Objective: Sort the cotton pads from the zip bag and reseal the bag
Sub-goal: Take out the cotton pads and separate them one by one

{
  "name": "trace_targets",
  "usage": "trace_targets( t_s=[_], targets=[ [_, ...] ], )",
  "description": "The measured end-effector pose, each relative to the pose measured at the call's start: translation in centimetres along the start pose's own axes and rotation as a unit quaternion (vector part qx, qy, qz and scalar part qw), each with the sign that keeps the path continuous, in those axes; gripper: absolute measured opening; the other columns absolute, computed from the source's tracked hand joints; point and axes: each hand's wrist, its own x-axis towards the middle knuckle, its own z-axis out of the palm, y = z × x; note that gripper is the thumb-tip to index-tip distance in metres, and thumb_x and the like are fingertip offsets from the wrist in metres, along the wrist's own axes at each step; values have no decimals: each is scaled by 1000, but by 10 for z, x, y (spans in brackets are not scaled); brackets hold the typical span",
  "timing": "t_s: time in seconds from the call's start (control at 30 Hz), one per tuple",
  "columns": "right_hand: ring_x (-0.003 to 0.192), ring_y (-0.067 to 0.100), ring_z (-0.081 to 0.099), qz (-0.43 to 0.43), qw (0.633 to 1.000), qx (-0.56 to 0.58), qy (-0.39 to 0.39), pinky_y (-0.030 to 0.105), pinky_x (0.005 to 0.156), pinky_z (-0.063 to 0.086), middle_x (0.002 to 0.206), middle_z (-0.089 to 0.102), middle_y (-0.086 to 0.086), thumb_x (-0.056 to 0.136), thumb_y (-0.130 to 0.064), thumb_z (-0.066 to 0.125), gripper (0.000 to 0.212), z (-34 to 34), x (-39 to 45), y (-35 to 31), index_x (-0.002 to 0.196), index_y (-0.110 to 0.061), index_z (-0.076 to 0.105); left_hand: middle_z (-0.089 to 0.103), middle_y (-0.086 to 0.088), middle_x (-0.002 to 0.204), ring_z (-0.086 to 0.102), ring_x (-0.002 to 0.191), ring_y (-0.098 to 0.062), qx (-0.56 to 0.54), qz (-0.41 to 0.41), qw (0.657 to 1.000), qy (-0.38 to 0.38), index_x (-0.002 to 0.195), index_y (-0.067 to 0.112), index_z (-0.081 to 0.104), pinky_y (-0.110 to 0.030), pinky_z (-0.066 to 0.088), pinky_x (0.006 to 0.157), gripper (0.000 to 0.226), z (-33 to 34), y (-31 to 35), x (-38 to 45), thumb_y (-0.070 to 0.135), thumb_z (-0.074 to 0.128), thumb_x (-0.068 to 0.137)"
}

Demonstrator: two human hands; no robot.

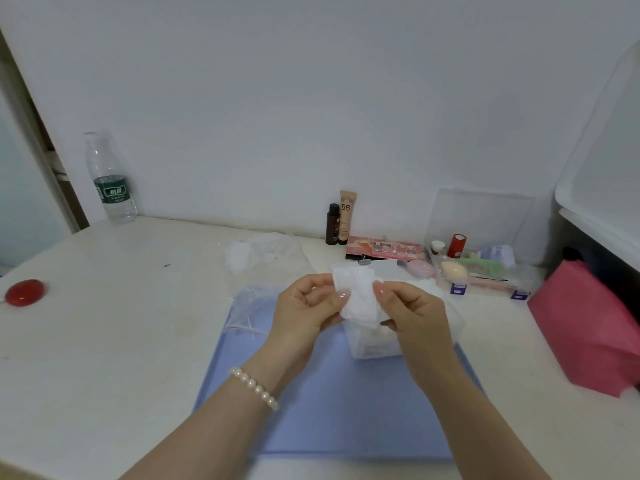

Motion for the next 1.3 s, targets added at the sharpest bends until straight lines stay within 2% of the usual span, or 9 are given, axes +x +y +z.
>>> trace_targets(
  t_s=[0.17, 0.33, 0.4, 0.6, 0.87, 1.0, 1.1, 1.2, 1.3],
  targets=[
    [55, -1, 58, -81, 992, -83, 58, 12, 54, 44, 59, 67, -14, 81, -8, 68, 21, 8, 0, 3, 66, -21, 67, 69, -4, 80, 65, 71, -12, 53, 59, 996, 41, 87, 9, 56, -24, 55, 63, 23, 10, -1, -1, -7, 69, 76],
    [63, 14, 67, 81, 989, 117, -33, 25, 56, 55, 69, 71, 4, 69, -12, 68, 6, -2, 9, 0, 70, -8, 71, 70, 1, 76, 64, 68, -8, 25, 81, 996, -6, 75, 8, 52, -21, 51, 58, 24, 8, 1, 4, -9, 69, 73],
    [70, 19, 69, 121, 978, 149, -84, 30, 63, 58, 78, 73, 10, 64, -12, 66, 19, -8, 12, 2, 80, -4, 71, 74, -4, 87, 69, 79, -15, -9, 76, 996, -34, 70, 12, 58, -25, 54, 64, 24, 4, 2, 6, -6, 74, 66],
    [70, 18, 69, 121, 976, 145, -106, 28, 62, 58, 77, 72, 10, 64, -12, 64, 14, -9, 12, 2, 70, -8, 76, 74, -2, 96, 70, 92, -18, 20, 83, 993, -75, 59, 19, 71, -27, 55, 71, 24, -2, 5, 4, -6, 73, 60],
    [58, 6, 64, 41, 994, 49, -87, 16, 51, 49, 64, 70, -4, 80, 8, 60, 18, -13, 10, -3, 76, -8, 69, 74, 2, 75, 68, 71, -10, 37, 84, 995, -43, 64, 17, 76, -22, 54, 65, 18, -4, 6, 4, 2, 69, 58],
    [60, 6, 62, 31, 994, 37, -100, 16, 52, 47, 68, 70, -3, 77, 4, 68, 18, -11, 8, -2, 81, -14, 70, 72, -1, 69, 67, 65, -12, 38, 55, 998, -22, 64, 14, 74, -23, 54, 63, 10, 3, 1, 1, 7, 70, 60],
    [59, -2, 56, -12, 998, -55, -22, 13, 54, 46, 82, 63, -6, 69, -8, 73, 29, -10, 11, 5, 87, -28, 63, 73, -5, 73, 68, 68, -14, 35, 27, 999, 10, 73, 12, 74, -24, 56, 63, 12, 7, -3, 0, 1, 68, 72],
    [74, -4, 51, -171, 950, -254, 59, 8, 62, 40, 87, 51, -10, 64, -9, 75, 35, -10, 11, 11, 78, -33, 55, 73, -7, 73, 67, 67, -15, 34, -4, 999, 40, 82, 6, 71, -25, 56, 63, 10, 9, -6, -1, 2, 62, 83],
    [73, -4, 48, -227, 929, -286, 58, 4, 62, 35, 76, 51, -7, 66, -14, 65, 12, -9, 9, 17, 67, -26, 63, 73, -10, 80, 66, 71, -17, 29, -32, 998, 40, 89, 2, 71, -25, 56, 65, 14, 10, -7, -3, 6, 57, 89]
  ],
)
